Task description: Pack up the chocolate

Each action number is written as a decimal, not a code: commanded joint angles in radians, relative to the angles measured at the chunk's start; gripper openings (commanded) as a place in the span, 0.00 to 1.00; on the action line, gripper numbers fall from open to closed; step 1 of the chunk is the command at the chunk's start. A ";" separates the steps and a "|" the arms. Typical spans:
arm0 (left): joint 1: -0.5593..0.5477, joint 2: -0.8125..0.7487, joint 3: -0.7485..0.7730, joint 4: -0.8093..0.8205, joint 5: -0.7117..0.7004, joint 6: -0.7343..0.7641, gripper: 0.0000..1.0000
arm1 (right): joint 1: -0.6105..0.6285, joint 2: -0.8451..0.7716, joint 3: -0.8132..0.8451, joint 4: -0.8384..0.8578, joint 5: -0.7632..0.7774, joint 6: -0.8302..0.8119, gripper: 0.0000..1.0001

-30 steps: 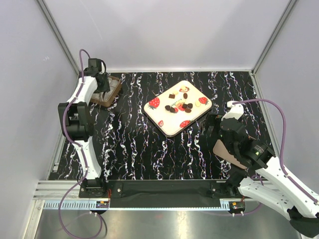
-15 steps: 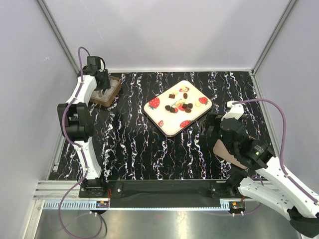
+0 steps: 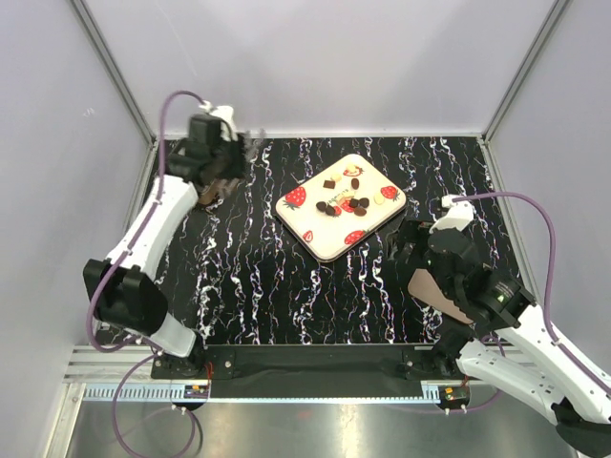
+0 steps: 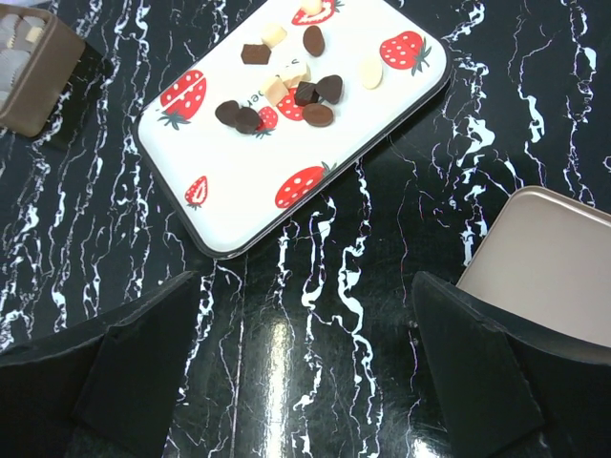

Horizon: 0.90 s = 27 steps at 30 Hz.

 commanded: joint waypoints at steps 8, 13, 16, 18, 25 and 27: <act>-0.391 0.000 -0.108 0.062 -0.076 -0.029 0.48 | 0.001 -0.044 0.036 -0.028 -0.020 0.059 1.00; -0.437 0.061 -0.114 0.069 -0.067 -0.029 0.49 | 0.002 -0.047 0.036 -0.036 -0.018 0.064 1.00; -0.459 0.083 -0.131 0.066 -0.099 -0.029 0.49 | 0.002 -0.051 0.035 -0.042 -0.009 0.064 1.00; -0.465 0.094 -0.145 0.064 -0.121 -0.030 0.49 | 0.002 -0.051 0.030 -0.041 -0.007 0.062 1.00; -0.466 0.150 -0.160 0.076 -0.136 -0.026 0.49 | 0.004 -0.045 0.026 -0.030 -0.009 0.060 1.00; -0.468 0.164 -0.159 0.079 -0.133 -0.027 0.50 | 0.002 -0.047 0.021 -0.028 -0.006 0.059 1.00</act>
